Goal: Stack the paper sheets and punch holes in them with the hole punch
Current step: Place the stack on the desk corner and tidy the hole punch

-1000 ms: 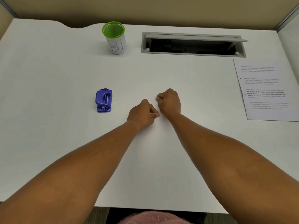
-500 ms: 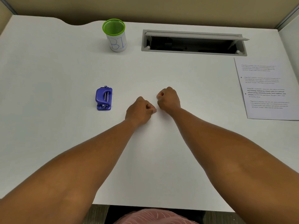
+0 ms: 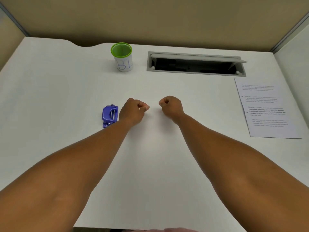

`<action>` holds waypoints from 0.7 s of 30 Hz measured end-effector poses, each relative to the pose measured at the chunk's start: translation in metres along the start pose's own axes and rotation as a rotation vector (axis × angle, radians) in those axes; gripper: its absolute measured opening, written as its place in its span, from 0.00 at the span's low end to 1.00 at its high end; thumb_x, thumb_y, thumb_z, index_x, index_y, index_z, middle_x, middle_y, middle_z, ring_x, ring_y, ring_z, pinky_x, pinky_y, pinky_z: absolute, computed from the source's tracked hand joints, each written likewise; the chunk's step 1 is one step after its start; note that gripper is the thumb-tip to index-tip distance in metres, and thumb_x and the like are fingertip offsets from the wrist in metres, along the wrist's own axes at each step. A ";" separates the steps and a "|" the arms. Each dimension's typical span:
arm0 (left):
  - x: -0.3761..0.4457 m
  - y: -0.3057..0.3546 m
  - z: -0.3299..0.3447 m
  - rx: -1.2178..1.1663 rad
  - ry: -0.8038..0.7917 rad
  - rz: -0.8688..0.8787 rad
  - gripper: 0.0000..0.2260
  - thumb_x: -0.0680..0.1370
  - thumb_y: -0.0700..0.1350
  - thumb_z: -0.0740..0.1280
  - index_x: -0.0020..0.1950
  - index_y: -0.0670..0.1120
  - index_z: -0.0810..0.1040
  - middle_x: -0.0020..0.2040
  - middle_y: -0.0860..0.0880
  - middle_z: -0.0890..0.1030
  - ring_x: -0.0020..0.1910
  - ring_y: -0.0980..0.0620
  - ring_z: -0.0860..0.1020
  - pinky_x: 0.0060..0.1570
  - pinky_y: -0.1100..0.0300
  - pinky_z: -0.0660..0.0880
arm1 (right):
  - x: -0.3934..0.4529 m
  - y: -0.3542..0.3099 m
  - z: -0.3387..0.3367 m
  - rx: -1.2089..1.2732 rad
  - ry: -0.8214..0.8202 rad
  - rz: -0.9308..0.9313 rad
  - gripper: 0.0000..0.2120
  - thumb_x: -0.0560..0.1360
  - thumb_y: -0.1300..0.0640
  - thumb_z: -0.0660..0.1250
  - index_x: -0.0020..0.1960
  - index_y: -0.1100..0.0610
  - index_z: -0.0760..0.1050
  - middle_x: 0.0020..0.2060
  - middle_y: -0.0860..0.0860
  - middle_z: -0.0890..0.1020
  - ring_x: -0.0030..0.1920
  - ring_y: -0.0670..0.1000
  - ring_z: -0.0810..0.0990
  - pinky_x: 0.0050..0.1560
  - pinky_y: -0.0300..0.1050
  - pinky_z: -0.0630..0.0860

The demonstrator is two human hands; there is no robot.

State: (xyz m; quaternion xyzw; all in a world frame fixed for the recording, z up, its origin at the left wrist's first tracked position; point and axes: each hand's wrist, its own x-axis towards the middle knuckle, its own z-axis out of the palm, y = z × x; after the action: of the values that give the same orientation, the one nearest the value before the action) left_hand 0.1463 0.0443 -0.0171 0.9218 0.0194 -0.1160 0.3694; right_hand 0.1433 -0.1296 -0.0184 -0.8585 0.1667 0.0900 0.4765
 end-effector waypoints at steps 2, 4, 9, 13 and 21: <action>0.007 0.005 -0.010 -0.021 0.032 0.014 0.04 0.77 0.51 0.69 0.42 0.55 0.81 0.55 0.50 0.81 0.48 0.51 0.79 0.46 0.57 0.74 | 0.005 -0.012 0.001 0.032 -0.006 -0.027 0.06 0.76 0.60 0.63 0.42 0.55 0.78 0.44 0.47 0.81 0.43 0.48 0.78 0.41 0.41 0.73; 0.015 0.010 -0.020 -0.034 0.063 0.013 0.04 0.77 0.51 0.69 0.44 0.53 0.82 0.55 0.50 0.82 0.50 0.51 0.79 0.51 0.55 0.76 | 0.011 -0.027 0.002 0.045 -0.010 -0.059 0.06 0.77 0.59 0.64 0.43 0.55 0.78 0.44 0.47 0.81 0.43 0.48 0.78 0.38 0.39 0.72; 0.040 0.021 -0.045 -0.095 0.142 0.009 0.04 0.77 0.51 0.70 0.45 0.52 0.83 0.50 0.54 0.83 0.49 0.53 0.79 0.49 0.59 0.74 | 0.032 -0.061 0.011 0.074 -0.001 -0.112 0.05 0.77 0.59 0.65 0.44 0.55 0.79 0.44 0.48 0.82 0.46 0.49 0.79 0.47 0.43 0.76; 0.061 0.024 -0.061 -0.136 0.186 -0.003 0.07 0.77 0.51 0.70 0.50 0.49 0.84 0.51 0.52 0.85 0.50 0.53 0.80 0.51 0.58 0.76 | 0.048 -0.081 0.019 0.097 -0.004 -0.118 0.05 0.77 0.59 0.65 0.45 0.56 0.80 0.44 0.48 0.82 0.45 0.49 0.79 0.48 0.45 0.77; 0.109 0.026 -0.091 -0.195 0.260 0.005 0.08 0.77 0.50 0.71 0.51 0.48 0.84 0.51 0.49 0.84 0.49 0.50 0.79 0.56 0.56 0.77 | 0.088 -0.118 0.032 0.095 0.017 -0.201 0.06 0.77 0.59 0.66 0.42 0.56 0.80 0.41 0.50 0.82 0.45 0.52 0.80 0.48 0.48 0.78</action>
State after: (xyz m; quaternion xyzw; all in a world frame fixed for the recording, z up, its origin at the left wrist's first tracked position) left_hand 0.2730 0.0824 0.0388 0.8888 0.0761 0.0075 0.4518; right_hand 0.2686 -0.0628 0.0300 -0.8481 0.0881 0.0266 0.5218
